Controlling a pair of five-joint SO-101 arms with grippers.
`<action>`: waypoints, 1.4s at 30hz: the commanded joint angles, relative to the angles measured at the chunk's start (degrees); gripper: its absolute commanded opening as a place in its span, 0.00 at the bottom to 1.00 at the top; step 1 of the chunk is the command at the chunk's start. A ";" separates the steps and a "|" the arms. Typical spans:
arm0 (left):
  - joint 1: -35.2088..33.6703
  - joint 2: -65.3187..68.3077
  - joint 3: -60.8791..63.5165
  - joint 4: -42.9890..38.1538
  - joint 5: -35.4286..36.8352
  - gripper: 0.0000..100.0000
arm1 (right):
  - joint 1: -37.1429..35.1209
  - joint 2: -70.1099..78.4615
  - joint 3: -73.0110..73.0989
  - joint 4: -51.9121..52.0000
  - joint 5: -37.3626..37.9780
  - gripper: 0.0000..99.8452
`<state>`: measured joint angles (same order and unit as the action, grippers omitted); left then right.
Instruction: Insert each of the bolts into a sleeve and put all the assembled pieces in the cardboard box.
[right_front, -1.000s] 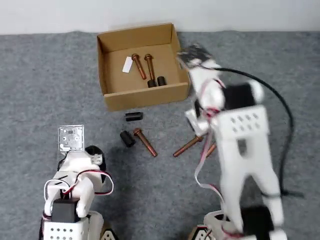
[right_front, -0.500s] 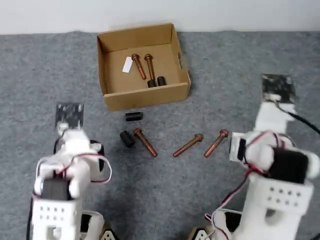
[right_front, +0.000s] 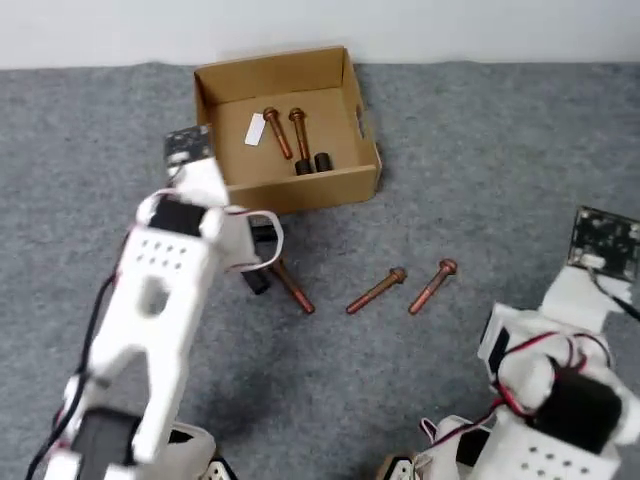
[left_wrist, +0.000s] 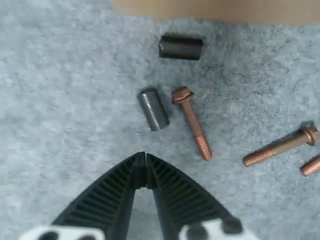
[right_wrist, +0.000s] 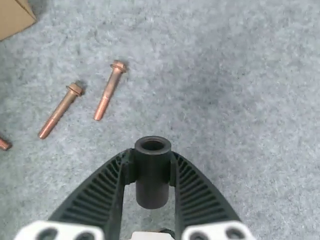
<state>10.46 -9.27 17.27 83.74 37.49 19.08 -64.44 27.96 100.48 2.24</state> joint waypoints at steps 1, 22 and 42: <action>2.73 7.91 -8.13 1.93 4.66 0.01 | 0.84 -2.24 -0.26 1.45 -0.35 0.01; 7.47 41.32 -39.16 14.15 10.11 0.15 | 0.57 -2.68 2.46 -0.57 -0.35 0.01; 3.25 51.43 -39.43 7.65 10.29 0.15 | 0.48 -2.33 2.46 -0.57 -0.35 0.01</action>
<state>14.42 41.98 -20.44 92.79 47.34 19.08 -66.90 30.77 100.13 2.24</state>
